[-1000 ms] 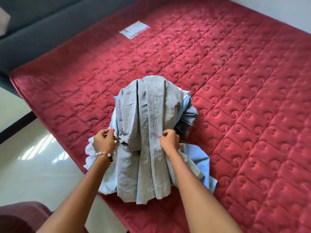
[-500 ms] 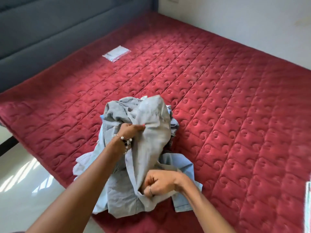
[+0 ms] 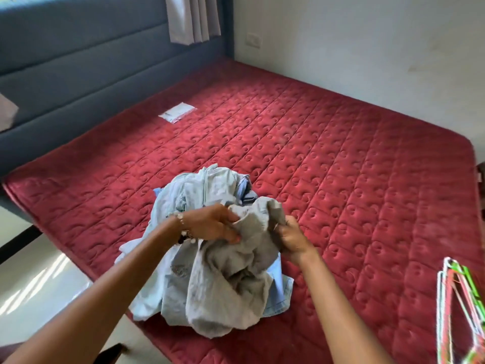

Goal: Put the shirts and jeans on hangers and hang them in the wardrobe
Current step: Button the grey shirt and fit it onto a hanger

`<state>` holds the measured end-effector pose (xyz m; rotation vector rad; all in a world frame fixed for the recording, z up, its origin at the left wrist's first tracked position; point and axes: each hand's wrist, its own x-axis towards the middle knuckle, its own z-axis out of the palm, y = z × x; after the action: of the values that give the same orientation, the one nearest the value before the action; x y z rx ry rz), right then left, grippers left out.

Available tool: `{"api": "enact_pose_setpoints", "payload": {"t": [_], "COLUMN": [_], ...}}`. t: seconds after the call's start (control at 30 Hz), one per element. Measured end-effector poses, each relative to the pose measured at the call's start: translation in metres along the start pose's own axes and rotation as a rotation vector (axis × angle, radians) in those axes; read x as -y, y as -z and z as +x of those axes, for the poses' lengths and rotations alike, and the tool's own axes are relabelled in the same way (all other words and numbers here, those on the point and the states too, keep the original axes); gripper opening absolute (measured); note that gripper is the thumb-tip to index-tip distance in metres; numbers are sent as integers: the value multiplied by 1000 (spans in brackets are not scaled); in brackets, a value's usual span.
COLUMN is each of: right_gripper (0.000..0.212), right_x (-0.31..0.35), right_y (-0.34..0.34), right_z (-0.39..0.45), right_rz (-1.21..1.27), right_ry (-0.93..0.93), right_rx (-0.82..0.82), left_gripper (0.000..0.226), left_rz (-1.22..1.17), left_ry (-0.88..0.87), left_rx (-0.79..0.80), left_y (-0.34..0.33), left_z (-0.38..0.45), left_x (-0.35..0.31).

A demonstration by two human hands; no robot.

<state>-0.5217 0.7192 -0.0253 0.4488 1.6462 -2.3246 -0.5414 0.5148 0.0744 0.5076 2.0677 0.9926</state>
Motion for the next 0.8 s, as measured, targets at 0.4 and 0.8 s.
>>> {"api": "enact_pose_setpoints", "payload": {"t": [0.4, 0.8], "right_gripper": [42, 49], "right_x": [134, 125], "right_y": [13, 126], "right_z": [-175, -220], "right_rz": [140, -583], "right_ry": [306, 729], "right_rx": [282, -104], "left_gripper": [59, 17], "left_rz": [-98, -504], "left_ry": [-250, -320], "left_rx": [-658, -948], "left_y": [-117, -147], "left_z": [-27, -74], "left_x": [-156, -261]}}
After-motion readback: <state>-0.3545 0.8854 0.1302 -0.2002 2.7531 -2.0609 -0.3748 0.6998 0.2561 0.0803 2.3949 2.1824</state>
